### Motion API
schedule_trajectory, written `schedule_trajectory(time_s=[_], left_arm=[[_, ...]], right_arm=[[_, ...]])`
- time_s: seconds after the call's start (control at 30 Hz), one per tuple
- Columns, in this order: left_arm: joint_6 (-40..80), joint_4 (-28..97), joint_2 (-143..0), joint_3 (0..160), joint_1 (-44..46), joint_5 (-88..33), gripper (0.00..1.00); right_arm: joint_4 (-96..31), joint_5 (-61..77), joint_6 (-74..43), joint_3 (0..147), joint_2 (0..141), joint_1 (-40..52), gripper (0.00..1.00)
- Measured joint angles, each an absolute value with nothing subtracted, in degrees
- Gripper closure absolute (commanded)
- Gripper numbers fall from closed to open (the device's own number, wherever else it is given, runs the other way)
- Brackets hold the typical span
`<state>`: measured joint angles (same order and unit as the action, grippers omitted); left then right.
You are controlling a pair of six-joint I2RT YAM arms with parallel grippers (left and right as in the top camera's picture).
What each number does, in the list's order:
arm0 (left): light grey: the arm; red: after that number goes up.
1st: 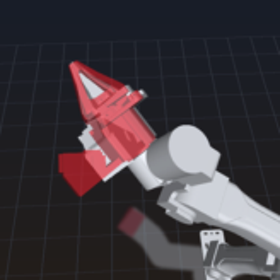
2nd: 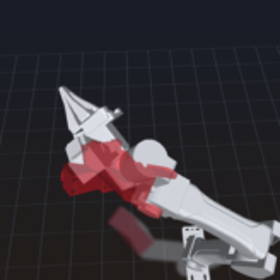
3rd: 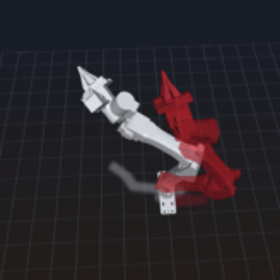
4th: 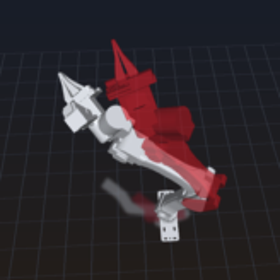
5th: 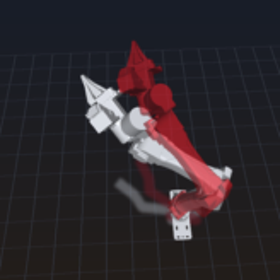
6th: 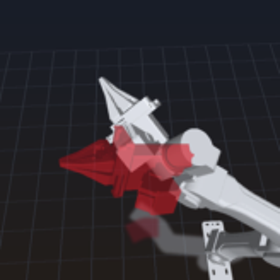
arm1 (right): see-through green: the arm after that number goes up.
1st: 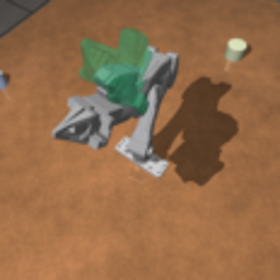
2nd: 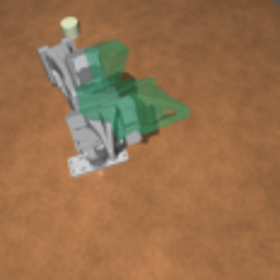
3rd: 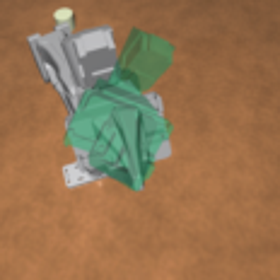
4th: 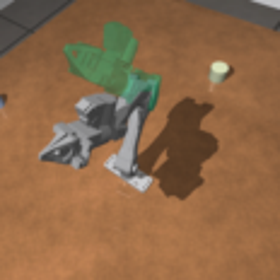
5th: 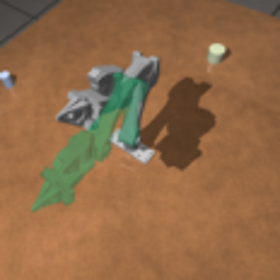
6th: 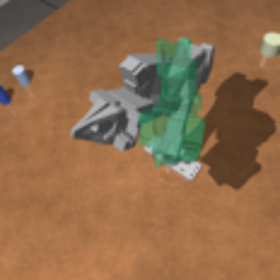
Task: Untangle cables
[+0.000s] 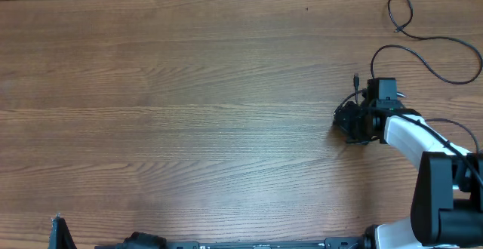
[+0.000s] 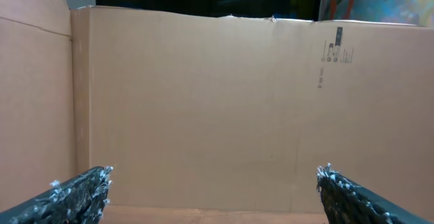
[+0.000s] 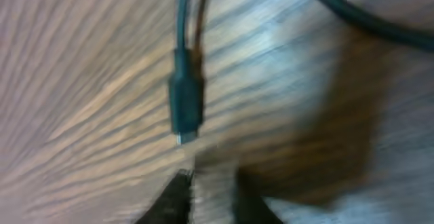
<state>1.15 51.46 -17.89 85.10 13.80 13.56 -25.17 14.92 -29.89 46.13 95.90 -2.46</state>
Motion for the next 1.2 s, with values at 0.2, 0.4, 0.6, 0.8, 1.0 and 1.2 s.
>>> schedule_trajectory(time_s=[0.2, 0.4, 0.6, 0.8, 1.0, 1.2], left_arm=[[1.1, 51.2, -17.9, 85.1, 13.8, 13.6, 0.0], [1.1, 51.3, -17.9, 85.1, 13.8, 13.6, 0.01], [1.1, 51.3, -17.9, 85.1, 13.8, 13.6, 0.0], [1.1, 51.3, -17.9, 85.1, 13.8, 13.6, 0.0], [1.1, 51.3, -17.9, 85.1, 13.8, 13.6, 0.0], [1.1, 51.2, -17.9, 85.1, 13.8, 13.6, 0.01]], right_arm=[[-35.9, 12.8, -26.4, 51.3, 92.7, -4.0, 0.0], [-42.6, -1.3, -21.8, 64.8, 87.4, -10.0, 0.0], [-40.3, -10.0, -19.0, 66.1, 87.4, -22.0, 0.0], [-37.5, -10.0, -18.3, 66.1, 92.1, -32.1, 0.0], [-36.9, -6.3, -18.1, 66.1, 99.2, -33.7, 0.0], [-36.9, -3.6, -18.1, 66.1, 107.2, -32.6, 0.0]])
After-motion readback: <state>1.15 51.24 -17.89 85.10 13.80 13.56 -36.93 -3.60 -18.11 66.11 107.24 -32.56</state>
